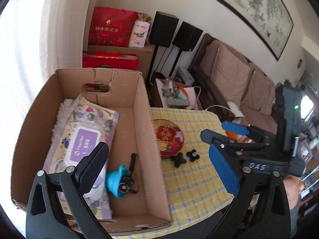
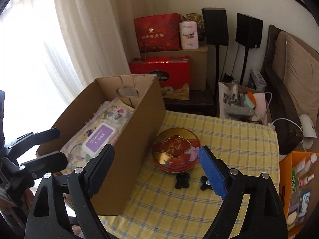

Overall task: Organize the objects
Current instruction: 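Move the left gripper toward the black star knob beside the red tin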

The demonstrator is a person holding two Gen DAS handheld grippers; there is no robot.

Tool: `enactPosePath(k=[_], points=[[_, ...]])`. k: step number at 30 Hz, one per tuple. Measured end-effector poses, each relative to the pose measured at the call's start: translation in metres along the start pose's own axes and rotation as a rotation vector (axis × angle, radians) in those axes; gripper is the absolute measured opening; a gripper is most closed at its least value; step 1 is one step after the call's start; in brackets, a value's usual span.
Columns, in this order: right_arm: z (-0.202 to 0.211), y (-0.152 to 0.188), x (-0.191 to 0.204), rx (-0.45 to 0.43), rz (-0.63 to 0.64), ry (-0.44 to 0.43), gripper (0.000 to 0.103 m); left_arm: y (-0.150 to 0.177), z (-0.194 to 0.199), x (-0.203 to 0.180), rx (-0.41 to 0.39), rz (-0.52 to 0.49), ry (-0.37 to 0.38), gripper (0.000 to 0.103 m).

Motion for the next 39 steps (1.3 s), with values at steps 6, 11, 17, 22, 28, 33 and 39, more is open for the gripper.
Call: enactPosePath(k=[6,11,17,22,28,33,39], points=[[-0.014,0.016,-0.028,0.025,-0.008,0.029,0.103,0.002,-0.014,-0.013,0.001,0.013,0.013,0.101],[-0.033,0.029,-0.04,0.053,0.027,0.064,0.103,0.003,-0.021,-0.024,-0.004,0.003,0.003,0.101],[-0.048,0.043,-0.061,0.093,-0.023,0.065,0.103,0.008,-0.027,-0.04,-0.003,-0.024,0.008,0.101],[-0.043,0.051,-0.078,0.1,-0.051,0.08,0.103,0.015,-0.037,-0.059,0.017,-0.054,0.027,0.101],[-0.028,0.057,-0.098,0.091,-0.07,0.116,0.103,0.024,-0.05,-0.083,0.042,-0.086,0.046,0.101],[-0.014,0.058,-0.109,0.075,-0.069,0.14,0.103,0.031,-0.059,-0.1,0.048,-0.11,0.051,0.101],[0.001,0.064,-0.125,0.066,-0.07,0.191,0.103,0.04,-0.07,-0.115,0.053,-0.148,0.025,0.101]])
Point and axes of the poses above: each gripper's, at about its wrist camera, not at the fingertips, and z roughly against the way its jaws point, x to its left, y to its underside, the point moved 2 cm from there along -z, roughly the way its jaws point, and after that the axes turned 12 degrees about -x, right-handed, at the moved point
